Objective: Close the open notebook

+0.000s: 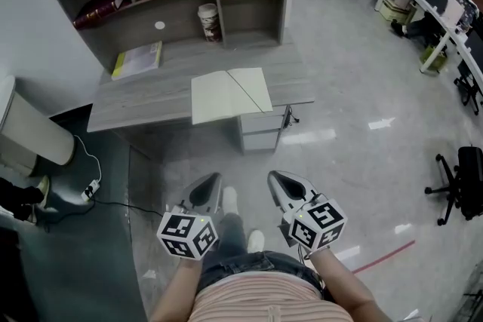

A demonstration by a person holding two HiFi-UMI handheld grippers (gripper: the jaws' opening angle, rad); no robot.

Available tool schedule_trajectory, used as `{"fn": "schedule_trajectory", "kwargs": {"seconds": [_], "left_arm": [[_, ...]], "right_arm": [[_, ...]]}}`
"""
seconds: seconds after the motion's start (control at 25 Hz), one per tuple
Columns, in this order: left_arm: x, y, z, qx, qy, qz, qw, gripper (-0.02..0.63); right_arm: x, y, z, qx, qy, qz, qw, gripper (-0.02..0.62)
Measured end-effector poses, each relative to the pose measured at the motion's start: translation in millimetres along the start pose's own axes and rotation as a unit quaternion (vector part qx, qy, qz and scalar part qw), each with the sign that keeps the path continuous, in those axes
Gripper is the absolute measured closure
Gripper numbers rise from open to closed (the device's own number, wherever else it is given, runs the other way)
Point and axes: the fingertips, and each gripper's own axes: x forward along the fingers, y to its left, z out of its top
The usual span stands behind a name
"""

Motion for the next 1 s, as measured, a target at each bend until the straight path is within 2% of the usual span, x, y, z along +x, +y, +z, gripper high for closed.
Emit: {"fn": "schedule_trajectory", "kwargs": {"seconds": [0.56,1.0], "left_arm": [[68.7,60.0,23.3,-0.005,0.013,-0.006,0.9999,0.594],[156.0,116.9,61.8,0.01,0.045,-0.054,0.9975,0.594]], "right_arm": [[70.8,-32.7,7.5,0.009,0.033,-0.01,0.999,0.588],[146.5,-102.6,25.6,0.062,0.062,-0.071,0.994,0.588]]}}
